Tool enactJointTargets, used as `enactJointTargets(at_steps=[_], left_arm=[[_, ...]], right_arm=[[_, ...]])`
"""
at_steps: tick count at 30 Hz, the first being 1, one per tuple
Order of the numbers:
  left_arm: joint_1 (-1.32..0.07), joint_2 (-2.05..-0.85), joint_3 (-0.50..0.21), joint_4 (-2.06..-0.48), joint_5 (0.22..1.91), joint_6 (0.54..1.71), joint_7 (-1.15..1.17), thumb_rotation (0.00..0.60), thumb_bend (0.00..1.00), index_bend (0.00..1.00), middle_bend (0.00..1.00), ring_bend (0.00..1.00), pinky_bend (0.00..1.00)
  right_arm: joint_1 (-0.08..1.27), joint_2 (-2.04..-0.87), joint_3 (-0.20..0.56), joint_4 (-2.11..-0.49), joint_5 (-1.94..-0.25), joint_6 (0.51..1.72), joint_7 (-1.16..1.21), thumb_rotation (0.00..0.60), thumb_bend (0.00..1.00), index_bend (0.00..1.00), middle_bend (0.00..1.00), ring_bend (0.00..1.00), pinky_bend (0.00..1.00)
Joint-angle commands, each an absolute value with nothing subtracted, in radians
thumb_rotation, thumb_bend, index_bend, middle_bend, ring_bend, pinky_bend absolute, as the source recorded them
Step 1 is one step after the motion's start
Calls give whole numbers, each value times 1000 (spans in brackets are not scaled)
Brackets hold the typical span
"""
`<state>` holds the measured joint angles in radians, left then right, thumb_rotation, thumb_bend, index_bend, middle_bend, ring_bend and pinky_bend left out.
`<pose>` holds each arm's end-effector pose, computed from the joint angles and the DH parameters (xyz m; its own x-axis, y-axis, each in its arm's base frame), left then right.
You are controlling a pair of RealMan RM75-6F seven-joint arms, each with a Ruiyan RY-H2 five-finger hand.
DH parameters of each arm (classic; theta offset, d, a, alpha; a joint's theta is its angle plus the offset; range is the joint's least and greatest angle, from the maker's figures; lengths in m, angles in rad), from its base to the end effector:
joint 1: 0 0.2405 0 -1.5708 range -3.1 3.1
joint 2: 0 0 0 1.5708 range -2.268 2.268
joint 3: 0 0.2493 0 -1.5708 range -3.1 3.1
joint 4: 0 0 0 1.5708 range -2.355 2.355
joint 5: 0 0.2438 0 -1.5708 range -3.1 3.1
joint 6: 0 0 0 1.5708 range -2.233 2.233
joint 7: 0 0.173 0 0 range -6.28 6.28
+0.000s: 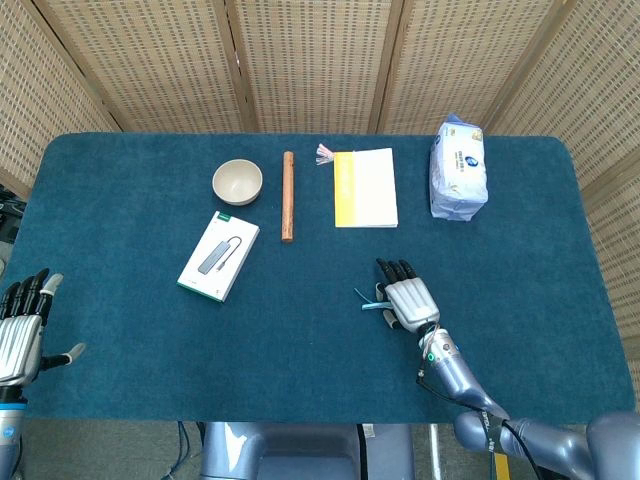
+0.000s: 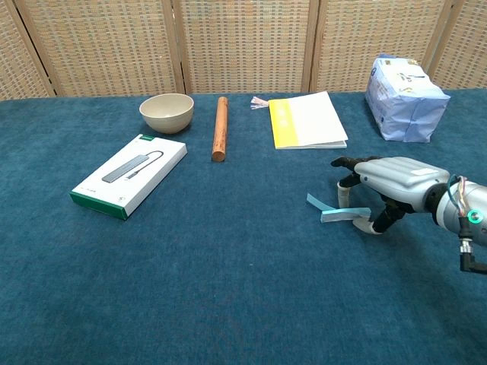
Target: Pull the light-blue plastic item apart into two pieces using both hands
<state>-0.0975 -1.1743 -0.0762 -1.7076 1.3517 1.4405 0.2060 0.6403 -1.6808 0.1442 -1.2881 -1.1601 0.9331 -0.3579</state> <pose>-0.3093 0.2186 0.1015 0.4264 0.0519 0.9030 0.8970 0.1048 -0.4295 -0.1896 -0.3555 -0.0975 0.4992 -0.3070 0.8103 -0.8564 -0.3170 0.4075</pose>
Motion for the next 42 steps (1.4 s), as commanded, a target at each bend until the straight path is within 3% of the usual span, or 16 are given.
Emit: enactJointTargets(at_steps=[1,14,25,29,34,36,42], left_arm=[[-98,-1174,-75,-1707,1351,1440,205,600,0,0,0,0,0],[-102,-1174,-72,-1709,1347,1432,210,600,0,0,0,0,0],[-212,-1222,-116,-1633,1435,1375,234,600,0,0,15,20,23],[-323,-1281,-157,-1545,1526,1325,169,600,0,51,197,195,120],[-472,-1382,-196,-1403,1628,1273,54,600,0,202,526,525,347],[-524,-1431,-204,-1337,1663,1266,31,600,0,257,620,606,417],[-656,-1578,-222,-1145,1695,1236,-43,600,0,346,739,720,605]], right_arm=[[640,-1687,137,-1274,-1171,938,-352,600,439,472,0,0,0],[634,-1707,129,-1196,-1236,980,-300,600,517,579,0,0,0],[661,-1616,171,-1367,-1307,1032,-307,600,517,592,0,0,0],[694,-1603,203,-1437,-1295,1030,-383,600,517,595,8,0,0],[739,-1614,245,-1498,-1255,1021,-477,600,517,595,12,0,0],[755,-1621,256,-1516,-1236,1016,-506,600,517,595,12,0,0],[795,-1664,274,-1538,-1167,1007,-584,600,517,597,12,0,0]])
